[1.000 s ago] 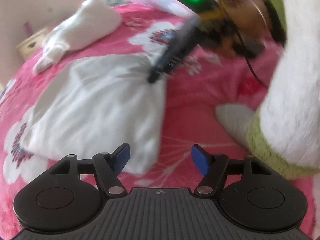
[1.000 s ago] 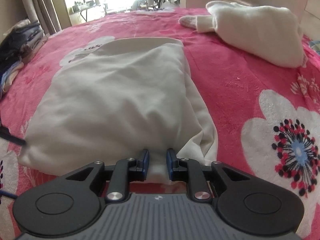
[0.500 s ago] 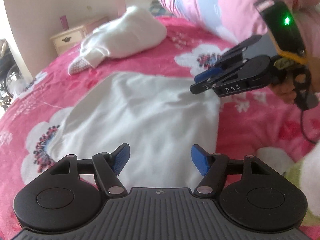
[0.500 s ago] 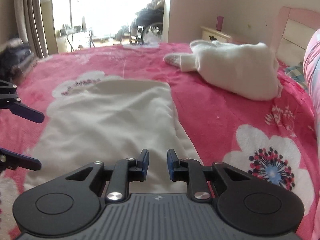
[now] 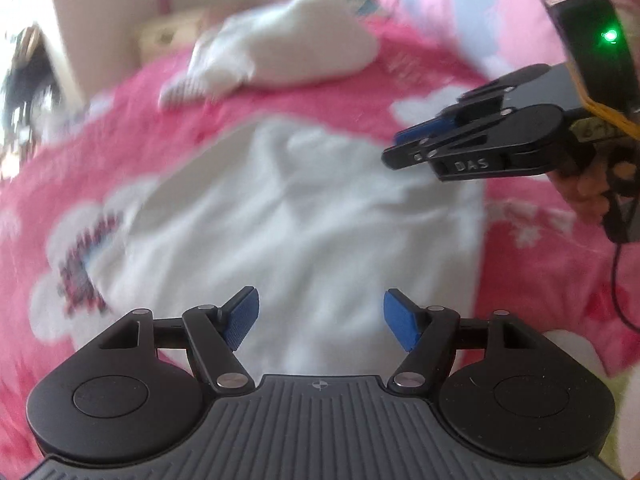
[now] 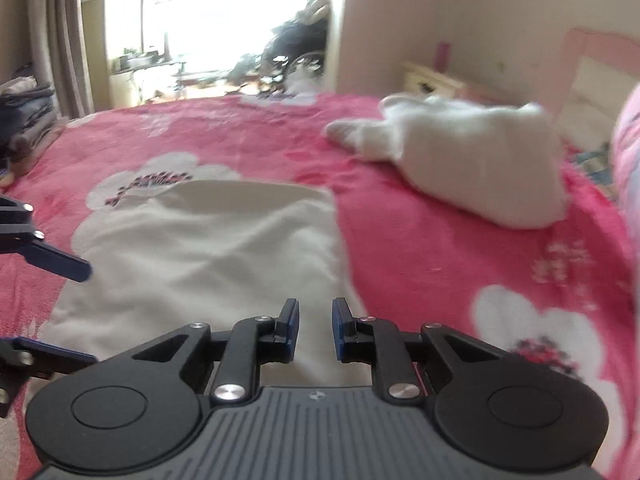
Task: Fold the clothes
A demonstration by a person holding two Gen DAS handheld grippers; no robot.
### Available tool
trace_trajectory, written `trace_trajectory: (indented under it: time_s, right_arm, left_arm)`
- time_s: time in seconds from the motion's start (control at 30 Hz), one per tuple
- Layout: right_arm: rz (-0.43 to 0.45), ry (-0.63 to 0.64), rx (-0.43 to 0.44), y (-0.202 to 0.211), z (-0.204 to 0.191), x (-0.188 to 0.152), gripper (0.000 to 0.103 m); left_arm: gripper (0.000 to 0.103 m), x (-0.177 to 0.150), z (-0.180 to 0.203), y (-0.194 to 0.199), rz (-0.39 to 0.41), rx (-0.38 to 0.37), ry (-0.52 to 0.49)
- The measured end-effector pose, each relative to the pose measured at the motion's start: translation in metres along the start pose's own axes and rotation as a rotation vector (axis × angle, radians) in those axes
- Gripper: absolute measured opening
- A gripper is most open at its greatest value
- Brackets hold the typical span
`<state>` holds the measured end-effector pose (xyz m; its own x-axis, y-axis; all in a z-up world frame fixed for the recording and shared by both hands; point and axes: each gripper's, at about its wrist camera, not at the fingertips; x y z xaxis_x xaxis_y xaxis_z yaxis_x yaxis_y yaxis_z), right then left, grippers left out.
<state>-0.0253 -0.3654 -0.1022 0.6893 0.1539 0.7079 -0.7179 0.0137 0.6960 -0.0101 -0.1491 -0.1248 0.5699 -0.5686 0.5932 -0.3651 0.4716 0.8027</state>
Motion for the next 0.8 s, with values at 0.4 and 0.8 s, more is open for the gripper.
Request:
trace_trajectory:
  time_s: [0.4,0.8]
  right_arm:
    - [-0.01,-0.026,0.095,-0.014,0.015,0.048,0.018]
    - [-0.074,0.015,0.102,-0.052,0.002,0.076,0.016]
  left_arm:
    - [0.07,0.038,-0.04,0.0,0.003,0.112,0.227]
    - [0.071,0.042,-0.061,-0.04,-0.128,0.267,0.364]
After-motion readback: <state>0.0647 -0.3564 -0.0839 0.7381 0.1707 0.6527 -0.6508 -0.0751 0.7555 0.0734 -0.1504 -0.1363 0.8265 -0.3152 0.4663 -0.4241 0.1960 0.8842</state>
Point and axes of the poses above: each gripper's, at about its wrist camera, not at the fingertips, and y roughly against the way its jaws point, z to its right, x to its top, and after that the axes turned 6 degrees about y, right-handed
